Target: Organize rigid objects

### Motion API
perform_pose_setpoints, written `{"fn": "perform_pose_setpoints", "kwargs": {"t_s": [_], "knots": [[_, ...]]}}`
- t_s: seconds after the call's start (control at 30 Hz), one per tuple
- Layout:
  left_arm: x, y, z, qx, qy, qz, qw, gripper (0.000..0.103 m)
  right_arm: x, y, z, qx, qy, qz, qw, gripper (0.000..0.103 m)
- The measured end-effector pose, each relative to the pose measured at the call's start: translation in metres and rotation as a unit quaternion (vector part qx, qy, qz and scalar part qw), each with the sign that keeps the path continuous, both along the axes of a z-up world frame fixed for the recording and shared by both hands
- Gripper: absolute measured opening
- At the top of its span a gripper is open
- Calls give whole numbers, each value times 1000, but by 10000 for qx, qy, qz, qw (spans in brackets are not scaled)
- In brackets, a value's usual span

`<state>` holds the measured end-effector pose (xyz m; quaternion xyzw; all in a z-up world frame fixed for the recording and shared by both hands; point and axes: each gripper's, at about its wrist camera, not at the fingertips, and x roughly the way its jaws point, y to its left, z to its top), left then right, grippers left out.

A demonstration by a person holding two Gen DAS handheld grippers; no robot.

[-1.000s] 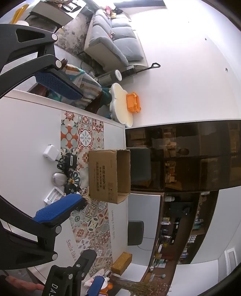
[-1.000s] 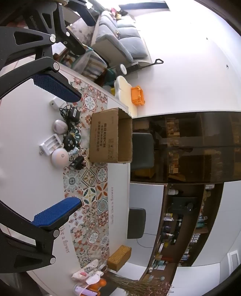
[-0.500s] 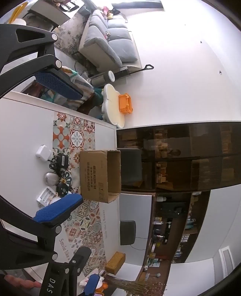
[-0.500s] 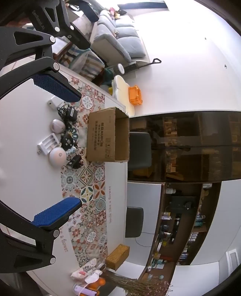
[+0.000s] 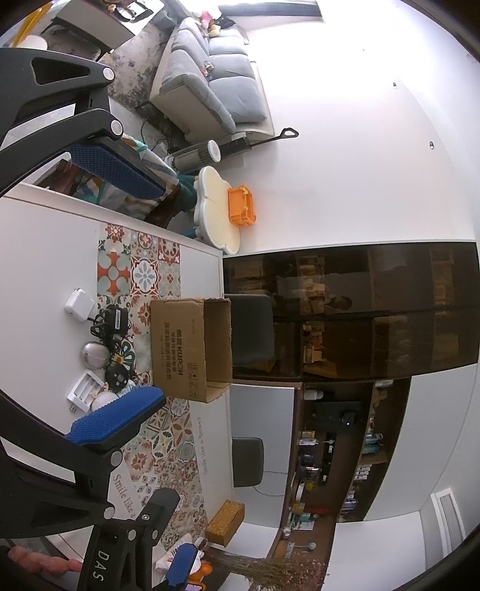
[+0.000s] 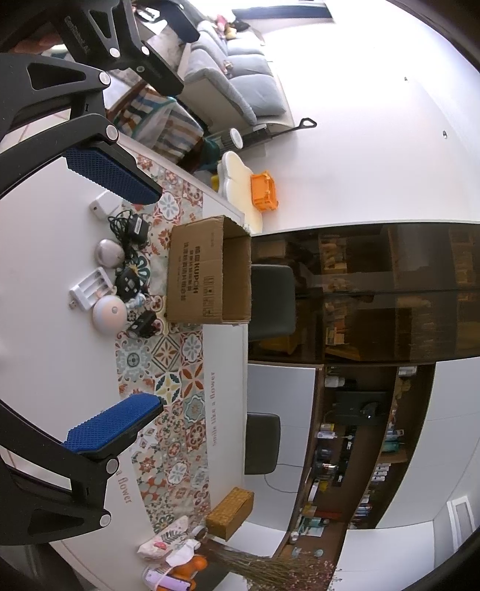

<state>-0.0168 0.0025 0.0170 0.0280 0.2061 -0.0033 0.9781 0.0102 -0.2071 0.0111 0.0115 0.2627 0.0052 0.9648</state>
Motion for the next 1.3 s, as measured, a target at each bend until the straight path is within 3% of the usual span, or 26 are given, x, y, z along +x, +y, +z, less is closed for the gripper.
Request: {"fn": "perform_pose_setpoints", "kwargs": {"t_s": [1.3], "knots": [[0, -2, 5, -7, -22, -28, 10000, 103, -1, -1, 5, -1, -41, 13, 10000, 103]]}}
